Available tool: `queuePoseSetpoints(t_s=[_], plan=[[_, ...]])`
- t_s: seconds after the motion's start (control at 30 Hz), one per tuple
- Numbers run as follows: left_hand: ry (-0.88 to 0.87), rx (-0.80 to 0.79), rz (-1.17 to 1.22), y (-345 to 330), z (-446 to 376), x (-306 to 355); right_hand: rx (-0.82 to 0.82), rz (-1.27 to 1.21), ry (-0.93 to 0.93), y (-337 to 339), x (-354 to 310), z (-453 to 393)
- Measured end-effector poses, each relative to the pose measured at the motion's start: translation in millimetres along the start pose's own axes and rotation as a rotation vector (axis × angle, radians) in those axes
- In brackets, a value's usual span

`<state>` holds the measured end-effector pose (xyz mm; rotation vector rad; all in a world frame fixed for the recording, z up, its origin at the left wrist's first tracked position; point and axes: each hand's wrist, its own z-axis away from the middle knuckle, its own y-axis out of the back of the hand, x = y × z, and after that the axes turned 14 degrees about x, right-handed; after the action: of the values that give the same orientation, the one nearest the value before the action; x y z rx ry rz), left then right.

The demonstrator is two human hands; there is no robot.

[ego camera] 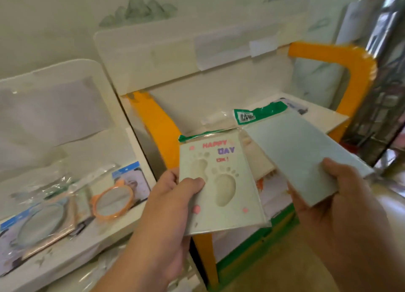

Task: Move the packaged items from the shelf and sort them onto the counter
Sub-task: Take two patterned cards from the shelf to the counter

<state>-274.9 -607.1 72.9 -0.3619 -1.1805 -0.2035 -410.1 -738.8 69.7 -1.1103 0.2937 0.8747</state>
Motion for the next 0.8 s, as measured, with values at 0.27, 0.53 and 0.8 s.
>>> queuePoseSetpoints(t_s=[0.27, 0.53, 0.8], plan=[[0.177, -0.025, 0.029, -110, -61, -36, 0.081, 0.073, 0.082, -5, -31, -94], [0.143, 0.039, 0.132, -178, -126, -65, 0.091, 0.129, 0.112, -43, -55, -180], [0.027, 0.235, 0.063, -213, -164, -82, 0.140, 0.087, -0.006, -72, -69, -251]])
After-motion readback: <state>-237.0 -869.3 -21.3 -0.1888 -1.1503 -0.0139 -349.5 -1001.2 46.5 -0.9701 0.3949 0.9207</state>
